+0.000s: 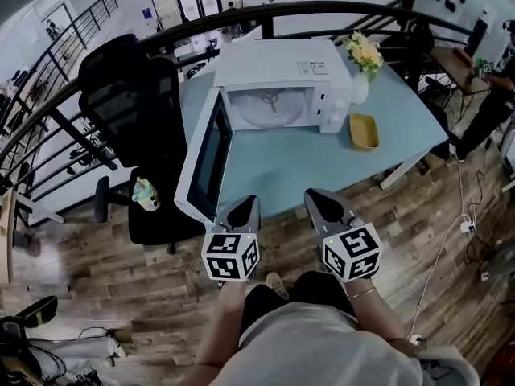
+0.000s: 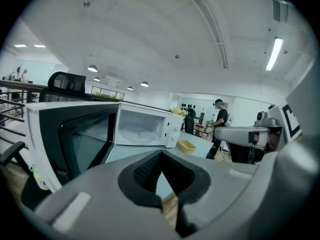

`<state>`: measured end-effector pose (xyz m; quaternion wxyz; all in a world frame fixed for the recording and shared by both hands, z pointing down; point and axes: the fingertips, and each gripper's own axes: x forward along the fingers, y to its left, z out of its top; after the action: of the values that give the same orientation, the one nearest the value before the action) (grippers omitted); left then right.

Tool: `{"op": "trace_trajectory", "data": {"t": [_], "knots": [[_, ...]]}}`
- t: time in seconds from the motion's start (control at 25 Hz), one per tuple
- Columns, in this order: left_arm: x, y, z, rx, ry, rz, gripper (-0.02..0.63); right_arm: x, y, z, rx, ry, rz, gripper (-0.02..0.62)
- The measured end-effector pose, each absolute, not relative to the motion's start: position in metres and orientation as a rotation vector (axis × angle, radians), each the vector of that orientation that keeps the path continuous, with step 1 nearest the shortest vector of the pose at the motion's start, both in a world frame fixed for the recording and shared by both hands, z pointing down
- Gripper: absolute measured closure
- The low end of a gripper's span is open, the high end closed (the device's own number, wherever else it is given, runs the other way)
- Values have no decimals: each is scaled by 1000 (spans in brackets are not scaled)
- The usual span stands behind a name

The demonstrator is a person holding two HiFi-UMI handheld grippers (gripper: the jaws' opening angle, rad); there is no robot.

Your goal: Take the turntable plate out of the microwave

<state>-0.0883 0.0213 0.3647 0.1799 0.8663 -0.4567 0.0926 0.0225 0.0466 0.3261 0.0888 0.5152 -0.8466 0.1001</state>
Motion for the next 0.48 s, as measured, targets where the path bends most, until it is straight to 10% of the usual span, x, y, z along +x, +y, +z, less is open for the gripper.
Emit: {"op": "trace_trajectory", "data": {"t": [0.48], "knots": [[-85,-8,405,2362,-1252,312,606,34,18,358,1545,-2433,369,580]]}}
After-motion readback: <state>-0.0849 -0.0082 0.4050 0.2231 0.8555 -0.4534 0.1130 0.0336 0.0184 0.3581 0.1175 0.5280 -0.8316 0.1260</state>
